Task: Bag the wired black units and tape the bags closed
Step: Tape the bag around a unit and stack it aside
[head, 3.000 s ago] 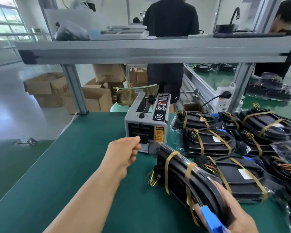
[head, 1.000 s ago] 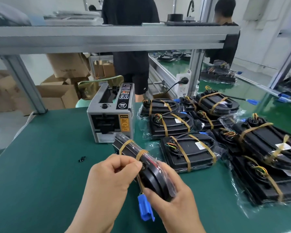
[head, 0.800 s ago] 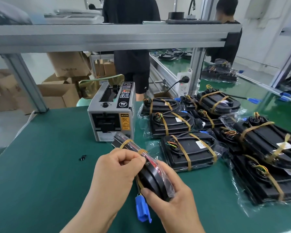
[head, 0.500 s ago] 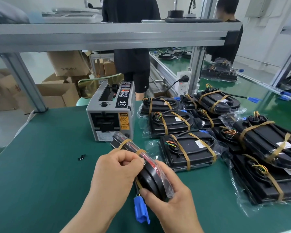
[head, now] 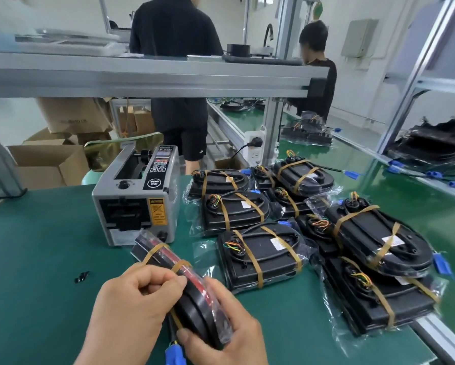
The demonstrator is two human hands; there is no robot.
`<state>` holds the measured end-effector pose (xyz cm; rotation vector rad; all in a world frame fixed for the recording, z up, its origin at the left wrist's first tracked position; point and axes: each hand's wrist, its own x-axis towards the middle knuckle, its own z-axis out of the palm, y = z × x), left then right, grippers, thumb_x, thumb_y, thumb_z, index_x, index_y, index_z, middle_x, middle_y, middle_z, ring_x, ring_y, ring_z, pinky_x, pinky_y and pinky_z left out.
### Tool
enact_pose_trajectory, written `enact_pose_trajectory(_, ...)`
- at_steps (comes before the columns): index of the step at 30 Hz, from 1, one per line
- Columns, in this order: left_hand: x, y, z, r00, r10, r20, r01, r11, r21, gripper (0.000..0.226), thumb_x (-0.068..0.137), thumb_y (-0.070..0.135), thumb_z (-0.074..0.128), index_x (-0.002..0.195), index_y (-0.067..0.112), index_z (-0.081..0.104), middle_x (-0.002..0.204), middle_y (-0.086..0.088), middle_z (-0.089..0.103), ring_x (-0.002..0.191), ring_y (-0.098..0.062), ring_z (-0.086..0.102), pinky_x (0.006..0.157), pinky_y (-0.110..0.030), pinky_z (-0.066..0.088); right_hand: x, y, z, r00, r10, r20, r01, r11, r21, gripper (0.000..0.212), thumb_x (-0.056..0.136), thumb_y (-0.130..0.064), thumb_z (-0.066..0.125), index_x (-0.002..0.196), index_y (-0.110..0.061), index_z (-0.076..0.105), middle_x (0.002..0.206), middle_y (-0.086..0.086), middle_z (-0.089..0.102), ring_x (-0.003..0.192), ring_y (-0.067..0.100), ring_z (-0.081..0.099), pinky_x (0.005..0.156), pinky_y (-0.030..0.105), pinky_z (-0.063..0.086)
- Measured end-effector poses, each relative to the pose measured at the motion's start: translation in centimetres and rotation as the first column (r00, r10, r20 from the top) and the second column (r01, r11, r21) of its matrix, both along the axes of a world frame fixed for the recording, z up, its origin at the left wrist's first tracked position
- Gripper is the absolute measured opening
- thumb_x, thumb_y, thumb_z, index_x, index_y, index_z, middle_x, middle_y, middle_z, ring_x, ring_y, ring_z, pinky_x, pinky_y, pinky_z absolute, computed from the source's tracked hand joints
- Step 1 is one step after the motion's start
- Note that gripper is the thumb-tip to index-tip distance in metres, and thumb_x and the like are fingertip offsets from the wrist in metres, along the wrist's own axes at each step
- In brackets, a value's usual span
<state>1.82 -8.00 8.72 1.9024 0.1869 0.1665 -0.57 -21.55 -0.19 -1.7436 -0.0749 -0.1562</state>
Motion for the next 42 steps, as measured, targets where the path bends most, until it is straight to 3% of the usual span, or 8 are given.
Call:
enact_pose_trajectory(8,-0.1,-0.6,-0.5,0.997,0.022,0.08,-0.026,0.998,0.049,0.034,0.067,0.001,0.085,0.045,0.021,0.068,0.06,-0.006,0.054,0.051,-0.006,0.048,0.051,-0.004,0.037,0.1,0.3,-0.1,0.996,-0.019,0.087,0.022,0.999,-0.032,0.081,0.054,-0.041,0.086,0.119,-0.071,0.048,0.116,-0.028,0.066,0.108,-0.001,0.065,0.093,0.017,0.052)
enact_pose_trajectory(17,0.3,-0.7,-1.5,0.994,0.067,0.085,-0.072,0.996,0.053,0.035,0.063,0.001,0.088,0.05,0.024,0.064,0.061,-0.006,0.052,0.047,-0.005,0.045,0.049,-0.004,0.037,-0.2,0.4,-0.1,0.992,-0.022,0.121,0.027,0.999,-0.042,0.078,0.058,-0.049,0.084,0.124,-0.068,0.046,0.122,-0.03,0.062,0.116,-0.003,0.06,0.098,0.021,0.05)
enact_pose_trajectory(22,0.2,-0.7,-2.2,0.994,0.087,0.063,-0.09,0.995,0.033,0.032,0.054,0.002,0.093,0.061,0.013,0.064,0.06,-0.005,0.048,0.047,-0.016,0.041,0.048,-0.003,0.036,-0.2,1.0,0.8,0.993,-0.04,0.111,0.045,0.998,-0.04,0.073,0.051,-0.084,0.07,0.118,-0.076,0.043,0.122,-0.04,0.057,0.118,-0.009,0.056,0.103,0.018,0.045)
enact_pose_trajectory(24,0.2,-0.7,-2.3,0.993,0.108,0.055,-0.109,0.994,0.016,0.035,0.053,0.006,0.094,0.054,0.023,0.063,0.059,-0.004,0.047,0.054,-0.024,0.042,0.047,-0.003,0.036,0.2,1.3,0.9,0.977,-0.161,0.138,0.172,0.982,-0.073,0.048,0.059,-0.069,0.077,0.1,-0.077,0.055,0.109,-0.041,0.063,0.105,-0.012,0.061,0.096,0.009,0.045)
enact_pose_trajectory(26,0.5,-0.4,-2.2,0.992,0.122,0.04,-0.122,0.992,-0.023,0.033,0.058,0.01,0.092,0.054,0.027,0.064,0.055,-0.002,0.045,0.054,-0.022,0.04,0.044,-0.005,0.034,0.2,1.2,1.2,0.982,-0.152,0.112,0.161,0.984,-0.073,0.052,0.07,-0.043,0.081,0.101,-0.075,0.056,0.111,-0.04,0.063,0.107,-0.014,0.059,0.097,0.005,0.041)
enact_pose_trajectory(29,0.9,0.0,-2.2,0.994,0.105,0.04,-0.103,0.993,-0.051,0.032,0.065,0.012,0.089,0.05,0.026,0.065,0.045,0.007,0.041,0.044,-0.007,0.036,0.04,-0.006,0.031,-0.3,0.5,0.8,0.999,0.032,0.015,-0.031,0.997,-0.067,0.062,0.068,-0.057,0.082,0.119,-0.068,0.049,0.128,-0.032,0.059,0.124,-0.015,0.047,0.109,0.013,0.036)
enact_pose_trajectory(36,0.7,-0.2,-2.0,0.999,0.008,0.049,-0.007,1.0,-0.009,0.029,0.054,0.007,0.093,0.063,0.012,0.067,0.059,-0.004,0.049,0.042,-0.003,0.042,0.047,-0.004,0.038,-0.1,0.0,0.2,0.998,-0.002,0.061,0.003,1.0,-0.008,0.083,0.043,-0.08,0.077,0.122,-0.064,0.054,0.118,-0.027,0.067,0.114,-0.003,0.062,0.098,0.019,0.049)
enact_pose_trajectory(42,0.7,0.6,-2.0,0.999,-0.036,0.01,0.036,0.999,-0.016,0.036,0.06,0.007,0.091,0.062,0.035,0.068,0.055,0.009,0.059,0.045,-0.003,0.046,0.05,-0.009,0.041,-0.1,-1.0,1.0,0.999,0.027,-0.018,-0.029,0.996,-0.086,0.067,0.052,-0.032,0.081,0.113,-0.053,0.061,0.092,-0.012,0.075,0.083,0.006,0.071,0.076,0.013,0.051)
